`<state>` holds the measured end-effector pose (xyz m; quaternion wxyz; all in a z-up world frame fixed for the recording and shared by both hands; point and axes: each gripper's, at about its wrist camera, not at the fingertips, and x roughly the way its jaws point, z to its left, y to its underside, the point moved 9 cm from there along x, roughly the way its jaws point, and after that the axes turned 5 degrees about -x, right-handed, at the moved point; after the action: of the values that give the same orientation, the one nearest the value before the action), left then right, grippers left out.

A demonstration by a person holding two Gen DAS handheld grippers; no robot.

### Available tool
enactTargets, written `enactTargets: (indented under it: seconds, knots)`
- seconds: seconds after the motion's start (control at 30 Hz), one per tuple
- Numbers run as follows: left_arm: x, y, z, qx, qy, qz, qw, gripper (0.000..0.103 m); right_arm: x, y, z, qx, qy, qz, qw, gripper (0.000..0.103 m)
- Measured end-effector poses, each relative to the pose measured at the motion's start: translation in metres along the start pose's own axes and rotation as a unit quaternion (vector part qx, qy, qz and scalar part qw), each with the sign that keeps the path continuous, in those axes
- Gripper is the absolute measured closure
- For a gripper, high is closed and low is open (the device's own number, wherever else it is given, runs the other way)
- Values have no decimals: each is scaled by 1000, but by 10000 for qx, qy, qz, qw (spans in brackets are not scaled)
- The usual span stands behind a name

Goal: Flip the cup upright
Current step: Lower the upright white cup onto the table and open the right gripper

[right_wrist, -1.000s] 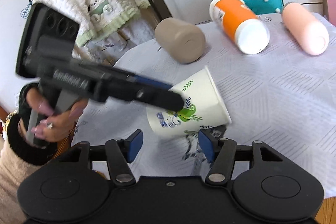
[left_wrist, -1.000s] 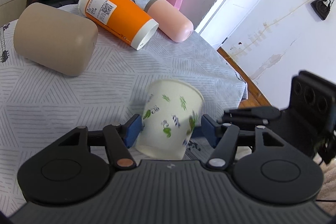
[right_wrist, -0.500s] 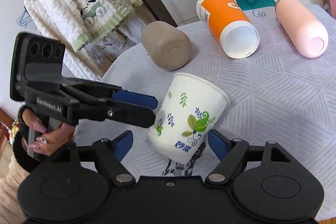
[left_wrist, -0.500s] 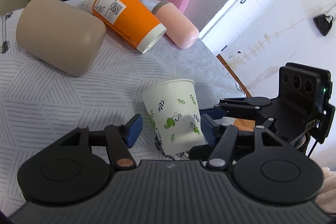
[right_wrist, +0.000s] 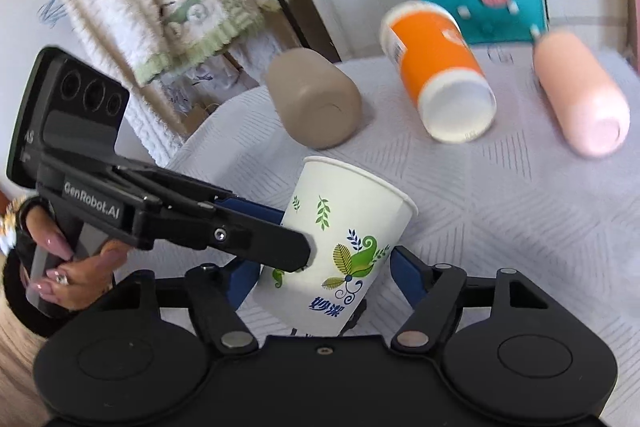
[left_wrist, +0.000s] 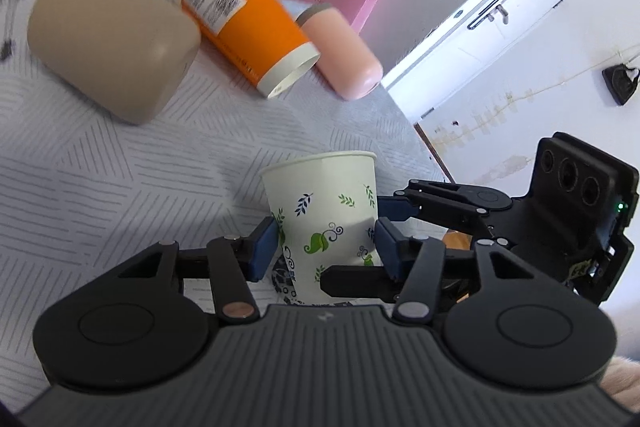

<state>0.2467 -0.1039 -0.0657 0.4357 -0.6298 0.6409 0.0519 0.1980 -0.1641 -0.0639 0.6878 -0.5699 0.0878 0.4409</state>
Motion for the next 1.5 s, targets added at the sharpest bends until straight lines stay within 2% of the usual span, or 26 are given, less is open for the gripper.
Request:
enactTargets:
  seconds: [0.13, 0.23, 0.37, 0.47, 0.6, 0.73, 1.0, 1.17, 1.27, 1.37, 1.5]
  knots:
    - [-13, 7, -16, 511, -258, -546, 9969, 51, -3, 1, 9, -539, 113, -232, 9982, 28]
    - [-24, 15, -28, 942, -372, -1056, 9892, 51, -5, 3, 17, -1120, 360, -574, 9914, 29]
    - [-29, 24, -31, 1299, -662, -1403, 9793, 51, -7, 6, 26, -1619, 562, -1009, 9800, 29]
    - [-29, 26, -27, 1452, -868, -1625, 9721, 51, -3, 6, 32, -2069, 800, -1255, 9670, 29]
    - [-33, 28, -26, 1689, -996, -1888, 9623, 51, 10, 2, 35, -2493, 1166, -1302, 9525, 30]
    - [-35, 28, -23, 1733, -1147, -2030, 9569, 51, 19, -4, 41, -3071, 1651, -1427, 9263, 30]
    - [-31, 32, -13, 1391, -1156, -1996, 9630, 51, 26, -3, 40, -3076, 1622, -1217, 9297, 32]
    - [-33, 33, -5, 1064, -999, -1987, 9691, 51, 27, -3, 41, -3004, 1565, -1227, 9329, 33]
    - [-35, 35, -4, 1011, -968, -2042, 9689, 50, 26, -3, 40, -2873, 1475, -1249, 9381, 31]
    - [-37, 38, -6, 846, -729, -1964, 9742, 46, 23, -3, 38, -2747, 1451, -1252, 9422, 30]
    - [-42, 44, -3, 706, -866, -2008, 9733, 39, 16, -2, 34, -2472, 1353, -1240, 9514, 29]
